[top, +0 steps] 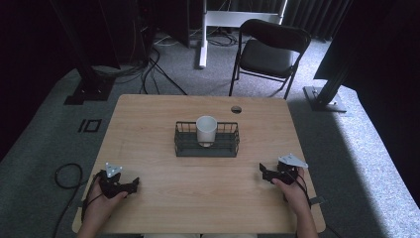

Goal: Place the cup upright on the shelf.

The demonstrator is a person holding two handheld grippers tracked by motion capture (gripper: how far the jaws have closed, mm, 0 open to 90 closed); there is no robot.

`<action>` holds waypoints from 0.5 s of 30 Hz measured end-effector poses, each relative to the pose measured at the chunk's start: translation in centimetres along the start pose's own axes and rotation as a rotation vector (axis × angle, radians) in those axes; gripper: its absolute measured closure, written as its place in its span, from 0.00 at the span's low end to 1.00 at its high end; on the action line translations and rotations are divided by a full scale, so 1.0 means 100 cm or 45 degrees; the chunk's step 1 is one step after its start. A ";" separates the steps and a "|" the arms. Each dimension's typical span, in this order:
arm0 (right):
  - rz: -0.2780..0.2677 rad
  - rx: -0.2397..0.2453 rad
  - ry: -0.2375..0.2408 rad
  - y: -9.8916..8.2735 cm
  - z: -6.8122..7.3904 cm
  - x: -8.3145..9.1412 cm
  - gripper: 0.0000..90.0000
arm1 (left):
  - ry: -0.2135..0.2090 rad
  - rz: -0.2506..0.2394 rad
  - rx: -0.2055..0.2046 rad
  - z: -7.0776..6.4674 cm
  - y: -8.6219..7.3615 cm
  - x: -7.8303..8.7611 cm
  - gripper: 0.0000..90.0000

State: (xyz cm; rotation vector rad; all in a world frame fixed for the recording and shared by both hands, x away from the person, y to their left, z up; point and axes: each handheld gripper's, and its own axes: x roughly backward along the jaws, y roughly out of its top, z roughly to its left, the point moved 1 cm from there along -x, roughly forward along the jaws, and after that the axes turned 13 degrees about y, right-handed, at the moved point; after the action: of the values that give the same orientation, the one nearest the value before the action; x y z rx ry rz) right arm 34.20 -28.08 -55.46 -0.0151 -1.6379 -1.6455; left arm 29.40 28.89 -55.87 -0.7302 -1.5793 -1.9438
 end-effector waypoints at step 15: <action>0.193 -0.030 -0.109 -0.015 -0.012 0.017 0.13 | 0.000 0.000 0.000 0.000 0.000 0.000 0.08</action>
State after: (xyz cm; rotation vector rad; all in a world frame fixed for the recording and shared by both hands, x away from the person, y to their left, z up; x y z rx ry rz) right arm 32.93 -30.20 -56.01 -0.2187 -1.6390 -1.5669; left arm 29.40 28.89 -55.87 -0.7304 -1.5793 -1.9438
